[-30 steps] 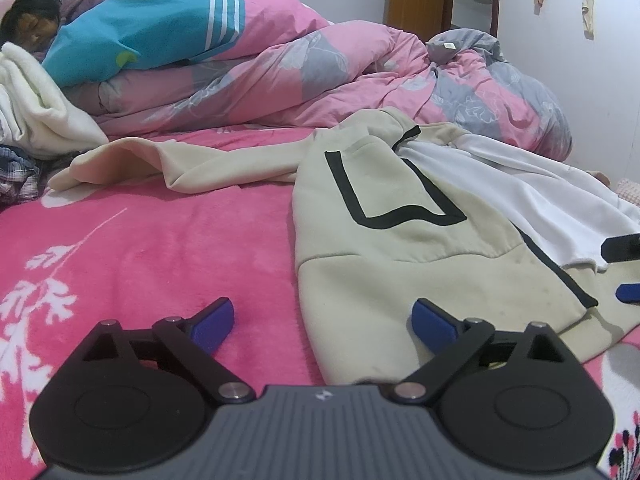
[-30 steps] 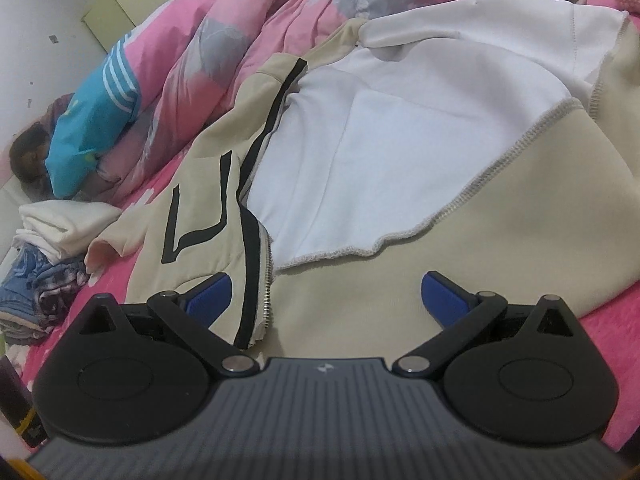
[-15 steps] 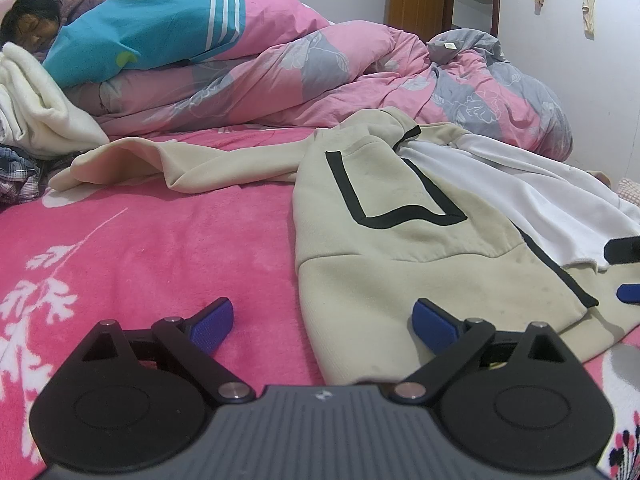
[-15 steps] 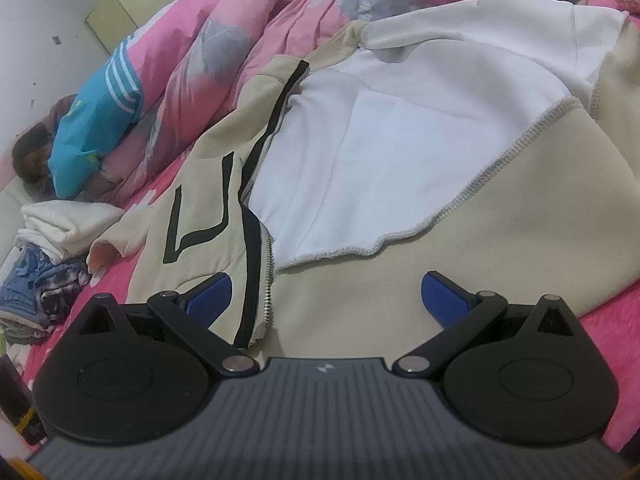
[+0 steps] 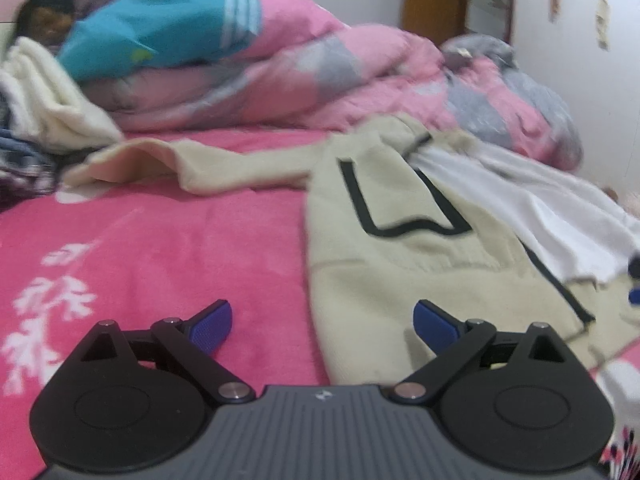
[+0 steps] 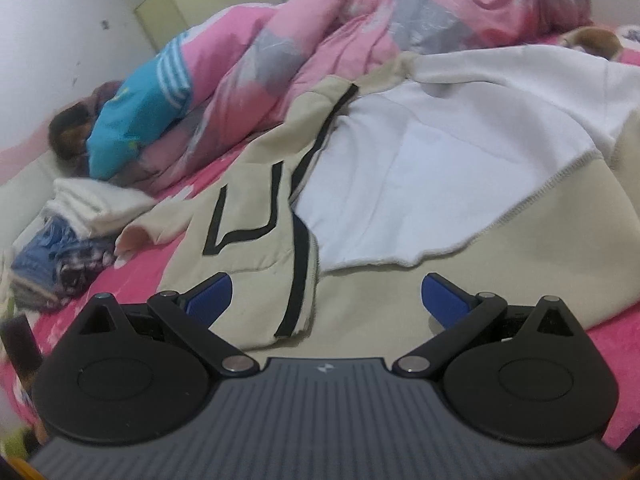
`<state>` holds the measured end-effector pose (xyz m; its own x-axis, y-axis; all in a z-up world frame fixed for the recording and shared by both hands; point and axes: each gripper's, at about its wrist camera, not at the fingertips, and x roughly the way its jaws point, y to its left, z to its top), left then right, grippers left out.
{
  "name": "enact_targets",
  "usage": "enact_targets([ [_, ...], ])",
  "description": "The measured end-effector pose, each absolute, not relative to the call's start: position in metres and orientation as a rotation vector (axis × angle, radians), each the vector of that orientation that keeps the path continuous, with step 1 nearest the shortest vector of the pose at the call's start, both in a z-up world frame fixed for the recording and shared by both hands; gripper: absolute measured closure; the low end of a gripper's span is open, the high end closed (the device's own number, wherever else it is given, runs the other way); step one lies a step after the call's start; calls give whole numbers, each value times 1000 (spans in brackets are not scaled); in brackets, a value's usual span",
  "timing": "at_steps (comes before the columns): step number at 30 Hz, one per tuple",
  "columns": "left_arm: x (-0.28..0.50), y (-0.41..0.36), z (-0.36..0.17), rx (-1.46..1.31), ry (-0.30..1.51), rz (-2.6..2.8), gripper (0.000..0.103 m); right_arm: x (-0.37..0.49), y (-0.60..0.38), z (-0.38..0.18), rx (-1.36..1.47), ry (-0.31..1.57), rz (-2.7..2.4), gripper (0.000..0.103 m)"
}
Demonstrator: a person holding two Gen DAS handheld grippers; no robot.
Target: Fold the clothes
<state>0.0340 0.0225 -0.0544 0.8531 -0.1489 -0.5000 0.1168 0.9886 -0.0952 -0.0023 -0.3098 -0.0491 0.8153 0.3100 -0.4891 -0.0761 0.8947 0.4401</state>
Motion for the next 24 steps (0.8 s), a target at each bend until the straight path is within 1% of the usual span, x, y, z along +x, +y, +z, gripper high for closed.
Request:
enact_targets([
  [3, 21, 17, -41, -46, 486, -143, 2, -1, -309, -53, 425, 590, 254, 13],
  [4, 16, 14, -36, -35, 465, -152, 2, 0, -309, -54, 432, 595, 272, 21],
  [5, 10, 11, -31, -22, 445, -162, 2, 3, -309, -56, 444, 607, 296, 31],
  [7, 0, -8, -25, 76, 420, -237, 2, 9, -308, -59, 464, 628, 339, 41],
  [8, -3, -19, -24, 128, 425, -271, 2, 13, -306, -61, 461, 641, 345, 47],
  [10, -5, -39, -25, 201, 442, -303, 3, 19, -302, -65, 456, 668, 357, 57],
  [11, -6, -49, -26, 233, 447, -318, 4, 22, -300, -67, 453, 681, 362, 66],
  [12, -8, -56, -27, 253, 439, -346, 5, 24, -300, -68, 449, 688, 359, 71],
  [13, -10, -64, -28, 277, 431, -373, 5, 27, -300, -70, 449, 692, 357, 79],
  [14, -12, -71, -29, 300, 422, -399, 6, 28, -300, -71, 454, 694, 364, 85],
  [16, -14, -85, -34, 361, 402, -429, 7, 30, -300, -71, 461, 698, 381, 87],
  [18, -15, -99, -39, 424, 387, -454, 14, 31, -301, -71, 482, 700, 404, 89],
  [22, -12, -119, -46, 503, 367, -506, 20, 33, -309, -70, 626, 681, 494, 91],
  [24, -11, -127, -48, 539, 356, -521, 32, 34, -311, -65, 698, 660, 550, 91],
])
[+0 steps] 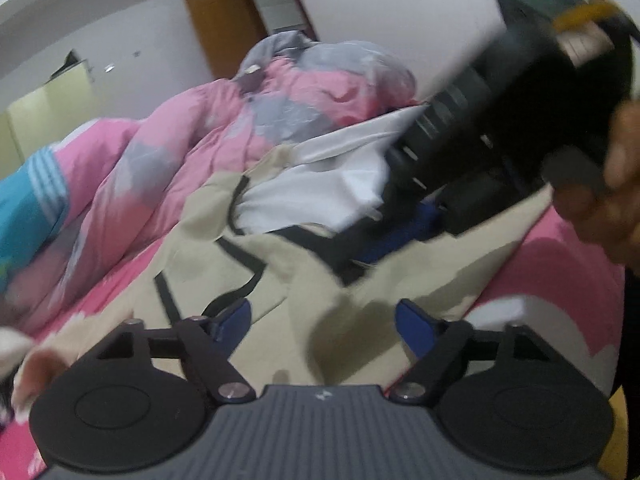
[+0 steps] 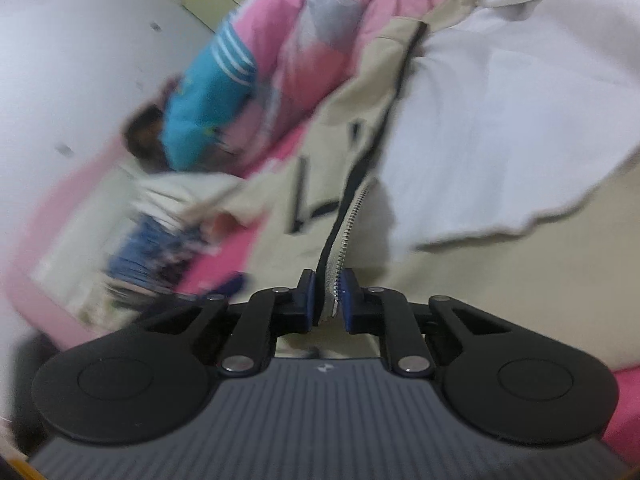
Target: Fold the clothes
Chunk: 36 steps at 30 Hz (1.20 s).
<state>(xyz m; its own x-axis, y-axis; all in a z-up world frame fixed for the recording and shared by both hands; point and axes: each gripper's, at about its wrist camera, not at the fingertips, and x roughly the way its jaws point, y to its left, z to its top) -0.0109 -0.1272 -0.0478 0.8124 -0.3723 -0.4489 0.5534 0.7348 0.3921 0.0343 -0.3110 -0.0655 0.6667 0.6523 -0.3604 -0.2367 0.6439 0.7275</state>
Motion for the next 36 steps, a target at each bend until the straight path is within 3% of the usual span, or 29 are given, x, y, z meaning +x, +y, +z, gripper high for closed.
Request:
enact_targets([
  [1, -10, -131, -49, 559, 350, -523, 35, 36, -311, -64, 727, 651, 573, 91],
  [4, -6, -136, -48, 573, 349, -490, 59, 42, -309, -58, 771, 639, 635, 92],
  [6, -1, -133, -46, 536, 368, -469, 91, 46, -306, -55, 774, 639, 664, 92],
  [7, 2, -130, -44, 506, 381, -456, 97, 48, -305, -54, 773, 639, 675, 92],
  [10, 9, -115, -35, 400, 403, -443, 99, 50, -305, -49, 782, 630, 709, 100],
  [18, 14, -70, -8, 106, 392, -450, 100, 93, -334, -56, 1008, 638, 614, 92],
  [22, 12, -57, -3, 35, 388, -485, 100, 136, -329, -81, 1188, 734, 553, 59],
  [25, 12, -47, 0, -9, 375, -516, 100, 161, -314, -89, 1175, 755, 530, 55],
  [27, 13, -42, 0, -36, 371, -537, 100, 173, -305, -94, 1184, 767, 505, 56],
  [28, 15, -40, -1, -51, 375, -548, 100, 177, -302, -95, 1178, 763, 500, 67],
  [29, 16, -40, -2, -62, 381, -560, 100, 182, -298, -96, 1171, 759, 496, 90],
  [32, 19, -39, -4, -95, 398, -594, 100, 183, -301, -85, 1118, 701, 507, 99],
  [36, 21, -56, -8, -73, 416, -669, 100, 172, -312, -49, 948, 599, 489, 99],
])
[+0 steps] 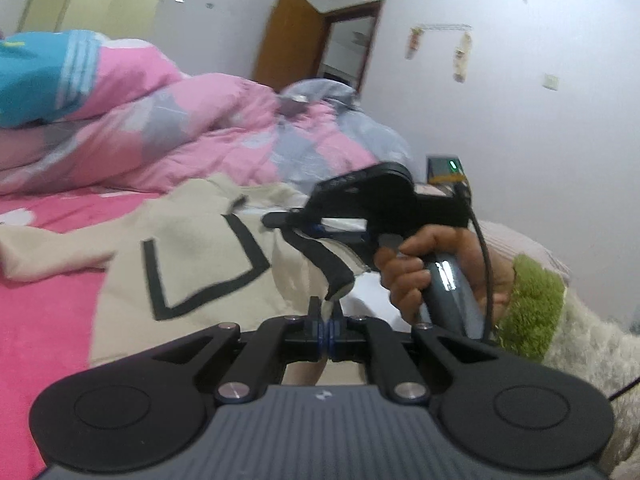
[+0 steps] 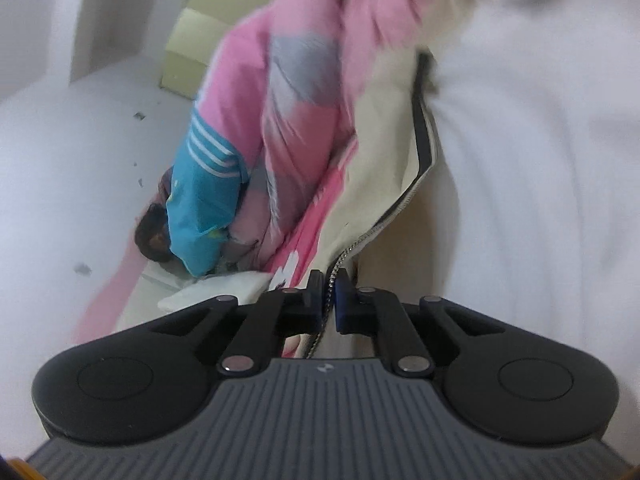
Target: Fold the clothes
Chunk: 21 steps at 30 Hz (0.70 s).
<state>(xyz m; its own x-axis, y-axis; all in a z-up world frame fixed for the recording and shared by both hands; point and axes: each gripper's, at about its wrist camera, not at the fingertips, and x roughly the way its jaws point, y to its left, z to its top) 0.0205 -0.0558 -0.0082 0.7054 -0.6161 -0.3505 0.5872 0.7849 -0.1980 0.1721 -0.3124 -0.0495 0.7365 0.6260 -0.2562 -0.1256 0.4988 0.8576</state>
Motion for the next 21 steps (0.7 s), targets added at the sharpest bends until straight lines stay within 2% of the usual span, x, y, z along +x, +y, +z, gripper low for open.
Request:
enact_targets([
  [4, 29, -80, -28, 4, 532, -716, 98, 169, -316, -53, 770, 638, 380, 99],
  [5, 32, -85, -35, 6, 581, -727, 95, 170, -318, -61, 741, 674, 345, 98],
  [6, 35, -88, -41, 9, 627, -737, 87, 172, -319, -70, 713, 709, 311, 96],
  [8, 28, -86, -42, 16, 633, -740, 76, 165, -325, -77, 721, 726, 269, 95],
  [9, 20, -80, -38, 15, 602, -746, 64, 160, -329, -78, 740, 716, 263, 94],
  [11, 4, -69, -31, 10, 544, -748, 48, 139, -342, -73, 779, 675, 307, 85],
  [13, -10, -55, -25, 3, 500, -734, 48, 119, -353, -66, 786, 653, 339, 75],
  [18, -19, -19, -20, -45, 511, -584, 49, 67, -362, -59, 764, 719, 427, 71],
  [21, -14, 4, -22, -92, 545, -438, 53, 43, -353, -67, 756, 784, 445, 64],
])
